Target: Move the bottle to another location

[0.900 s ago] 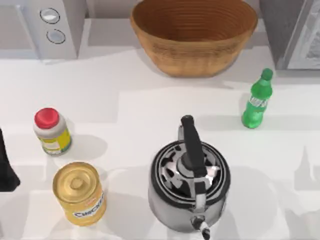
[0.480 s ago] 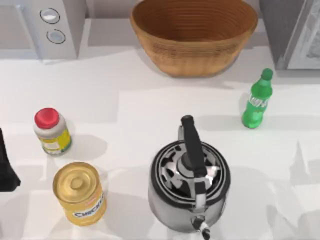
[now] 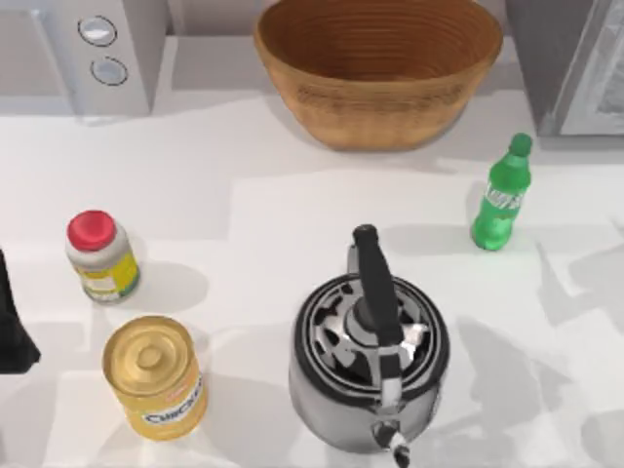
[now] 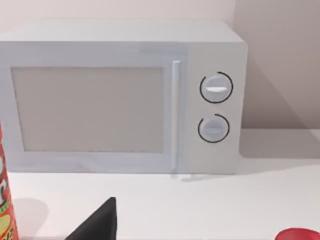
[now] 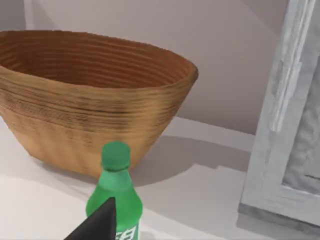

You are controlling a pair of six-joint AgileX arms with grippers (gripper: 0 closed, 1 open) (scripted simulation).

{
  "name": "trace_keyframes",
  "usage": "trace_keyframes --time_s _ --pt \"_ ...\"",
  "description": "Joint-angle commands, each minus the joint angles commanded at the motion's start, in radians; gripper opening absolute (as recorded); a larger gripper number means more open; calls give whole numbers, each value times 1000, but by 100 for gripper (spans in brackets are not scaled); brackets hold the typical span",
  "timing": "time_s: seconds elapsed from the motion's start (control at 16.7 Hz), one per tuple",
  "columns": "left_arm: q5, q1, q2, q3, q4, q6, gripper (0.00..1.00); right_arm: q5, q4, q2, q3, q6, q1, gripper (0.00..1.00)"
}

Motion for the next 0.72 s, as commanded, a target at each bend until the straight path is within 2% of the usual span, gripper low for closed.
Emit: trace_keyframes --time_s 0.36,0.72 --pt "0 0 0 0 0 0 100 -260 354 615 107 -67 -29 100" --pt "0 0 0 0 0 0 100 -428 585 961 175 -108 -46 100"
